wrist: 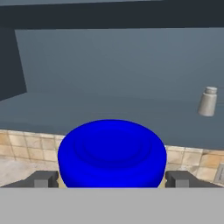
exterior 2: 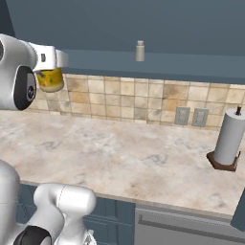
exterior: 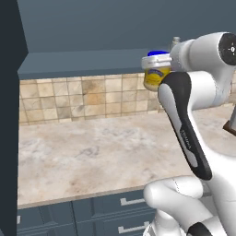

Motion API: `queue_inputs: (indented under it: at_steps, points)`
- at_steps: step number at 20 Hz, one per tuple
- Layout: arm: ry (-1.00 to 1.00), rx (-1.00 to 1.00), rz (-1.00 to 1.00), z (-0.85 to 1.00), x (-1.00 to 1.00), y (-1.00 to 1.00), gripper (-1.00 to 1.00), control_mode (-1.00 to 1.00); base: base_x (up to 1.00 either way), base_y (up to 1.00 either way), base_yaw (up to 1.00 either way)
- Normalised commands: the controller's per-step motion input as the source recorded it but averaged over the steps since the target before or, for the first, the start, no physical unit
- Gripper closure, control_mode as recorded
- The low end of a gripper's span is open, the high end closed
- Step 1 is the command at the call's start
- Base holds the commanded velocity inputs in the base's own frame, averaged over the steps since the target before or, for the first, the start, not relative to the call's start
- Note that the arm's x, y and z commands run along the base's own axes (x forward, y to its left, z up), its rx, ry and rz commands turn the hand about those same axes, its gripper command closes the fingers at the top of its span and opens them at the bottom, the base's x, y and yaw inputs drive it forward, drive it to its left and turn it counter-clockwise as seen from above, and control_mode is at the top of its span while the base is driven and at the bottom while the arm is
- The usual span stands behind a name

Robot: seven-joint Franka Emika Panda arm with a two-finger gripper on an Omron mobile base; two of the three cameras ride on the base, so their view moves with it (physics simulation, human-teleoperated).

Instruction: Move the mayonnaise and shaker from the cabinet to the dining counter.

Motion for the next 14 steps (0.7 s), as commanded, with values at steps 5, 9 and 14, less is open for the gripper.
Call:
queue_inputs:
  at_steps: [5,9,14]
  points:
    - [-0.03,0.0,0.0,-0.19,-0.23,-0.29,1.0,-1.0,0.0,0.0,0.0]
    - [-0.06,0.0,0.0,-0.21,-0.07,-0.33,1.0,-1.0,0.0,0.0,0.0]
    - [-0.07,0.0,0.0,-0.31,0.0,-0.16,1.0,-1.0,0.0,0.0,0.0]
